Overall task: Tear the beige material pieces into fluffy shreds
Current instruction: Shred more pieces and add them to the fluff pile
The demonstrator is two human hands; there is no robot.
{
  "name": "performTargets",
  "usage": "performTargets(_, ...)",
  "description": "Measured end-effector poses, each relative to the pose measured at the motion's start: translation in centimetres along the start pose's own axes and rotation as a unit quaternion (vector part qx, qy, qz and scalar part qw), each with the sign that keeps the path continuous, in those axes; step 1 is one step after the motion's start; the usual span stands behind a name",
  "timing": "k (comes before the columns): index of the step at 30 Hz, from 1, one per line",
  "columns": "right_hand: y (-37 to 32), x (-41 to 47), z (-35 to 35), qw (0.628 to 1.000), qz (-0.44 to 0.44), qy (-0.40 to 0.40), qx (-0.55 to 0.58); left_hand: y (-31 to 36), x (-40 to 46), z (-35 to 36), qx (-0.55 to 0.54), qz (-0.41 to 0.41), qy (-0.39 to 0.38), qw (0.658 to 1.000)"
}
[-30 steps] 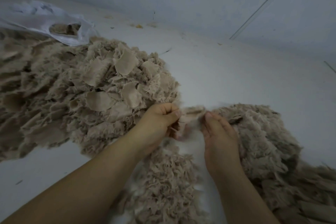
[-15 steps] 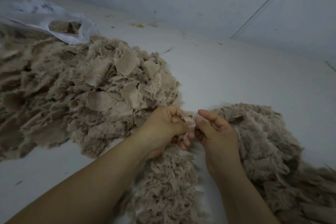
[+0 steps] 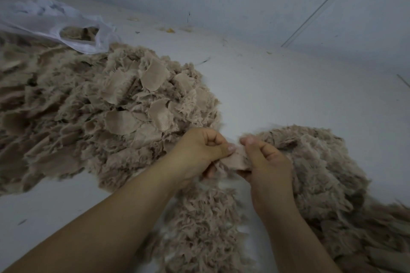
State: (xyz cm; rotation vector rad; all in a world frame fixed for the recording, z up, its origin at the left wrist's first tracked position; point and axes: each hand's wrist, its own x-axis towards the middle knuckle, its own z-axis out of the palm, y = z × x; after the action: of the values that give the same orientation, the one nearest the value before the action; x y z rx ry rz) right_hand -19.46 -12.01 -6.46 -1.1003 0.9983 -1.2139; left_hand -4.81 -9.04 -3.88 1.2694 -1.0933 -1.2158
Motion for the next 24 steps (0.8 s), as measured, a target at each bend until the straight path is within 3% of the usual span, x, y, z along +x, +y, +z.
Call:
performTargets(5,-0.4,-0.3,0.0,0.998,0.028,-0.045,0.024,-0.4,0.2,-0.4,-0.005,-0.008,0.035,0.999)
performTargets(10,-0.3,-0.1,-0.1,0.999,0.022,-0.023,0.029,-0.6,0.2,-0.9,-0.005,-0.015,0.052,0.999)
performTargets(12,-0.3,0.0,-0.2,0.999,0.022,-0.019,0.034,-0.1,0.0,-1.5,0.008,-0.054,-0.055,0.997)
performTargets(14,-0.5,0.0,-0.2,0.999,0.024,-0.013,0.041,0.8,-0.4,-2.4,0.059,-0.116,-0.211,0.969)
performTargets(16,-0.6,0.0,-0.1,0.999,0.025,-0.005,0.038,1.5,-0.7,-3.2,0.112,-0.126,-0.27,0.948)
performTargets(21,-0.7,-0.3,0.0,0.999,0.034,-0.003,0.013,1.3,-0.1,-2.4,0.136,-0.039,-0.109,0.984)
performTargets(24,-0.8,-0.5,0.2,0.999,0.038,-0.01,-0.007,0.7,-0.2,-1.7,0.13,-0.019,-0.113,0.985)
